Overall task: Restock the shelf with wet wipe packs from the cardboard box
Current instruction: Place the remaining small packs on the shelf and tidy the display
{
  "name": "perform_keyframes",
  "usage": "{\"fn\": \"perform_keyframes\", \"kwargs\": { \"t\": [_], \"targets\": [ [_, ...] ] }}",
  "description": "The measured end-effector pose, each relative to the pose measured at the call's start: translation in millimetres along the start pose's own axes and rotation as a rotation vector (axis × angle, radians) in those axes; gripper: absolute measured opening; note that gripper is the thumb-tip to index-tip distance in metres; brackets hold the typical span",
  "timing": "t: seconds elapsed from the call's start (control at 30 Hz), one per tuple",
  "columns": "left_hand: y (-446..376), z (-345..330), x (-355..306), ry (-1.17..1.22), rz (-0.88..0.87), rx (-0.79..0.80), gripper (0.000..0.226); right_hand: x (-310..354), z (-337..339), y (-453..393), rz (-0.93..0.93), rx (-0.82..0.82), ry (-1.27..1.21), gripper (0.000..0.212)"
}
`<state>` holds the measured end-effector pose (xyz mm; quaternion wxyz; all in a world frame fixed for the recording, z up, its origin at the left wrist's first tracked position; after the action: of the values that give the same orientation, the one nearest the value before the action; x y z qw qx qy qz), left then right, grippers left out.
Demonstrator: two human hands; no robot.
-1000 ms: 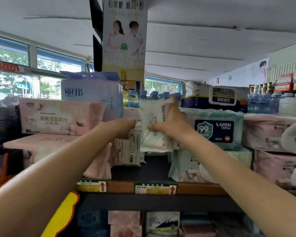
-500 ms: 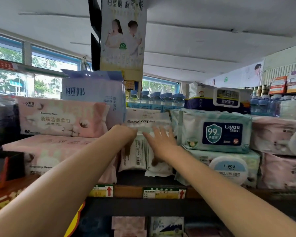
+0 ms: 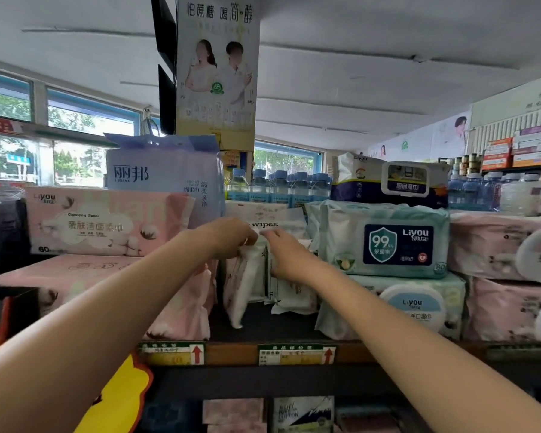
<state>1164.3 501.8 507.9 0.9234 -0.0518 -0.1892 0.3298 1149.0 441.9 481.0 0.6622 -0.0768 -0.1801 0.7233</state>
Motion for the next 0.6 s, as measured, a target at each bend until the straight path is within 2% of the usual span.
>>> {"fn": "perform_keyframes", "kwargs": {
  "t": [0.1,0.17,0.23,0.3,0.4,0.53,0.6],
  "targets": [
    [8.5,14.1,-5.2,0.179,-0.044,-0.163,0.028,8.4,4.4,9.9,0.013,0.242,-0.593,0.077],
    [13.1,24.5,-6.1,0.281,-0.052,-0.276,0.023,6.4,-1.9,14.8,-0.042,0.351,-0.844,0.076],
    [14.8,30.7,-2.9,0.302,-0.043,-0.344,0.015,1.2,-8.2,14.8,-0.117,0.39,-1.023,0.07],
    [19.4,34.4,9.8,0.32,0.018,-0.374,0.022,-4.2,-10.0,14.8,-0.179,0.381,-1.055,0.062],
    [34.8,37.1,36.1,0.362,0.141,-0.434,0.026,-13.8,-12.7,11.2,-0.287,0.302,-0.962,0.057],
    [36.1,19.6,38.3,0.298,0.182,-0.366,0.026,-25.7,-27.2,-5.3,-0.475,0.154,-0.938,0.037],
    [31.7,17.5,31.6,0.286,0.201,-0.354,0.03,-17.7,-28.1,-8.0,-0.485,0.117,-0.837,0.056]
  ]
}}
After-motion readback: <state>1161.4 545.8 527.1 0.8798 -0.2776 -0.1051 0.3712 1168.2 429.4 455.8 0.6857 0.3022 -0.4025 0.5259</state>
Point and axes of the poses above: each hand's wrist, its own y-axis away from the middle knuckle, its own z-axis out of the back of the hand, x = y × z, the point moved 9 cm from there along -y, towards the middle knuckle, and after that the axes turned 8 degrees about -z, right-handed, at the moved point
